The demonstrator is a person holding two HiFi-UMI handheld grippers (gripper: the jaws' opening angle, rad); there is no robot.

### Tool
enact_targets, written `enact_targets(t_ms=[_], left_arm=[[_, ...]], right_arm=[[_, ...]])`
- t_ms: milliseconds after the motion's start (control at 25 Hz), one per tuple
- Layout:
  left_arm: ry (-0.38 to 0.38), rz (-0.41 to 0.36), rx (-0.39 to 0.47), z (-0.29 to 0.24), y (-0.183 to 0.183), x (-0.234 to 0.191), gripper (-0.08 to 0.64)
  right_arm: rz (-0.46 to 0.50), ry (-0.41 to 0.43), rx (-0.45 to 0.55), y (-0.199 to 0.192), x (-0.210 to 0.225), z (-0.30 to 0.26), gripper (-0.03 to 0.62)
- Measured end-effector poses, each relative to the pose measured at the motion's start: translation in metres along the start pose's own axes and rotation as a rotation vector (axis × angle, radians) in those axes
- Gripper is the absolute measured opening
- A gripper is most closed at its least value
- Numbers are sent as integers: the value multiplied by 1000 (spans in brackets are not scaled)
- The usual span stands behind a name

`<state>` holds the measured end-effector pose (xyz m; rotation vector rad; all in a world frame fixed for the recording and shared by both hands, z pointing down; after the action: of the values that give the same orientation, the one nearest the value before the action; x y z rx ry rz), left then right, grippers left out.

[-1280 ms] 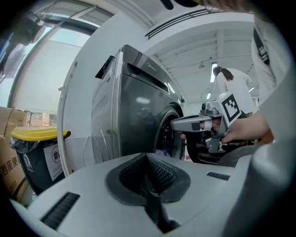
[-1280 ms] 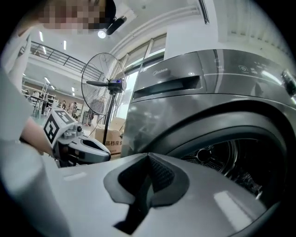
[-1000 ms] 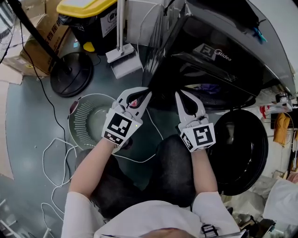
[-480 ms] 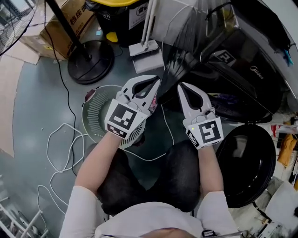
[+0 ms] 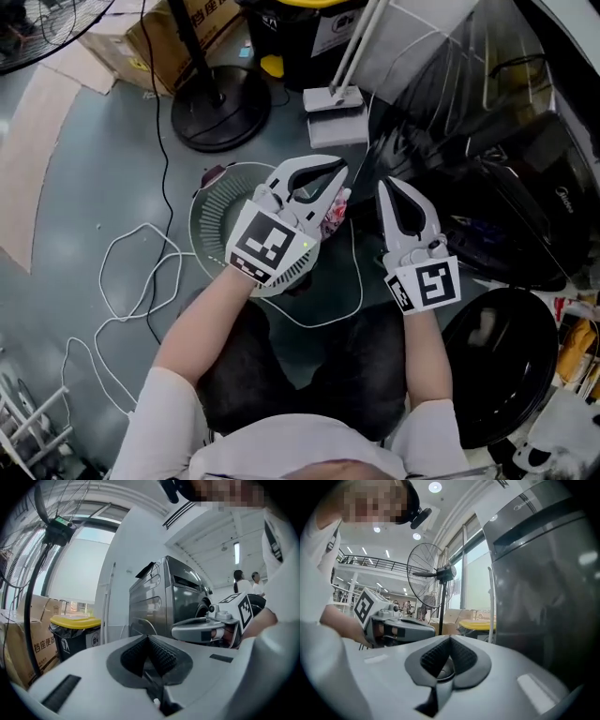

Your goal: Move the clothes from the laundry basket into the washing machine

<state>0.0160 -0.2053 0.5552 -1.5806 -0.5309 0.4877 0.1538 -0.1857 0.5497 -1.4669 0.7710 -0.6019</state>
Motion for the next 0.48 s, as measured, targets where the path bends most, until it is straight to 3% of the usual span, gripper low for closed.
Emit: enact_targets(t_ms=[200, 360, 480], left_arm=[[40, -61, -16, 23, -11, -16, 6], [47, 59, -52, 38, -25, -28, 6], [73, 77, -53, 51, -31, -36, 6]], right_arm=[[-3, 57, -32, -22, -13, -17, 11], [1, 84, -33, -31, -17, -27, 11], [13, 113, -51, -40, -20, -31, 11]])
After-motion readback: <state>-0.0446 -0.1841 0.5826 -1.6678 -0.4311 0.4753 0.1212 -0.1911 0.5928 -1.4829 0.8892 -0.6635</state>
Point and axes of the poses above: the fingertips, and each gripper's own axes: z backward along the fingers, x to its right, y out of its top, the point moved 6 cm from there along z, backward along the fingers, and after that the axes turned 9 degrees about y, right-handed, at the moved point
